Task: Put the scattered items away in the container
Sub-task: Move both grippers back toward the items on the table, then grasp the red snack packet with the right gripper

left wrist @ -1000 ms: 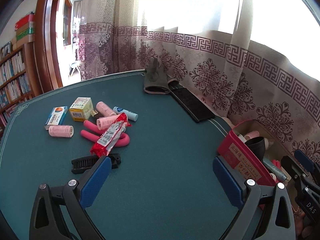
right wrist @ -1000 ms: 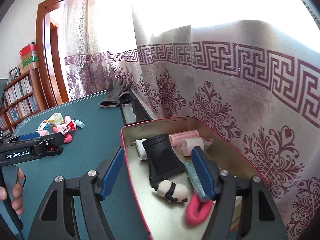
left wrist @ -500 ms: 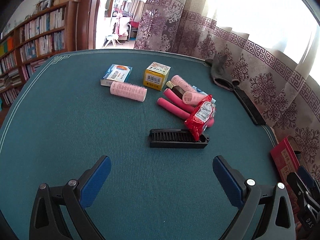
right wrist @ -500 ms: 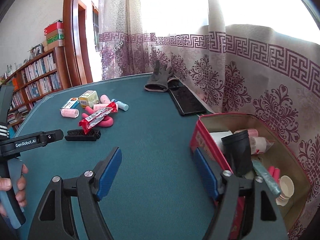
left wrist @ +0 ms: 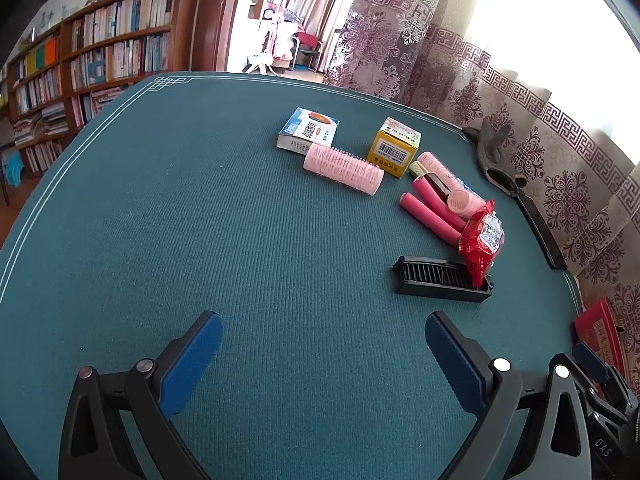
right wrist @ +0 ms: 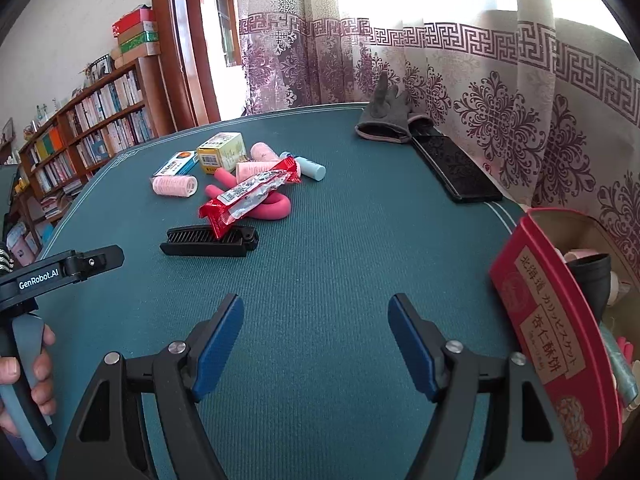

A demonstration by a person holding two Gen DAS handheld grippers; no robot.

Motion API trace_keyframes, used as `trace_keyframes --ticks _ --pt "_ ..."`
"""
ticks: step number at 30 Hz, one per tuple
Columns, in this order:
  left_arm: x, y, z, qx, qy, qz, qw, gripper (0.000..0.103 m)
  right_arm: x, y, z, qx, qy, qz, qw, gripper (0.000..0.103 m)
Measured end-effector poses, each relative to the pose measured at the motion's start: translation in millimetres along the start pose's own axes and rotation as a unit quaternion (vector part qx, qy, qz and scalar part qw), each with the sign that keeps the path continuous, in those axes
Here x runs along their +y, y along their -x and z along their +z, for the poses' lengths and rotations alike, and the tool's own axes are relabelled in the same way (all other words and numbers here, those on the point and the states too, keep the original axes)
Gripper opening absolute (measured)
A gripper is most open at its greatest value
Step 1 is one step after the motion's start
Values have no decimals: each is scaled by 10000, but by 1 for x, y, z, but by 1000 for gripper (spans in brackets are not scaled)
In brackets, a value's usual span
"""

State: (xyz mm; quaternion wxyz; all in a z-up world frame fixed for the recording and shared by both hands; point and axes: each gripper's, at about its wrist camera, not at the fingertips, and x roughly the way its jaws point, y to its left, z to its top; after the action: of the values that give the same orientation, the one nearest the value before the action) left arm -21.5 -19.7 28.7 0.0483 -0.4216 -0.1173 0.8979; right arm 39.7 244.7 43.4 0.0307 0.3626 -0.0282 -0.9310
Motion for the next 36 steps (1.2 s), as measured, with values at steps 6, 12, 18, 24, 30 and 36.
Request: trace_keyframes --ticks 6,12,18,24,30,36 --pt "4 -6 -1 60 64 46 10000 102 15 -18 13 48 84 265 9996 78" --pt "1 -11 -2 124 12 50 9999 102 26 -39 43 -56 9 540 9985 78" --pt "-1 -16 -3 135 -109 140 9998 102 38 -72 76 -27 -235 735 9970 78" --pt "-2 -16 -3 148 -121 143 9997 102 47 -105 83 175 -120 509 9985 53" --pt "-3 -15 -4 163 -116 43 9998 102 48 -94 76 133 41 465 9988 35" --pt "-2 -10 -5 134 -72 -60 9999 102 44 -78 66 106 -8 466 9989 30"
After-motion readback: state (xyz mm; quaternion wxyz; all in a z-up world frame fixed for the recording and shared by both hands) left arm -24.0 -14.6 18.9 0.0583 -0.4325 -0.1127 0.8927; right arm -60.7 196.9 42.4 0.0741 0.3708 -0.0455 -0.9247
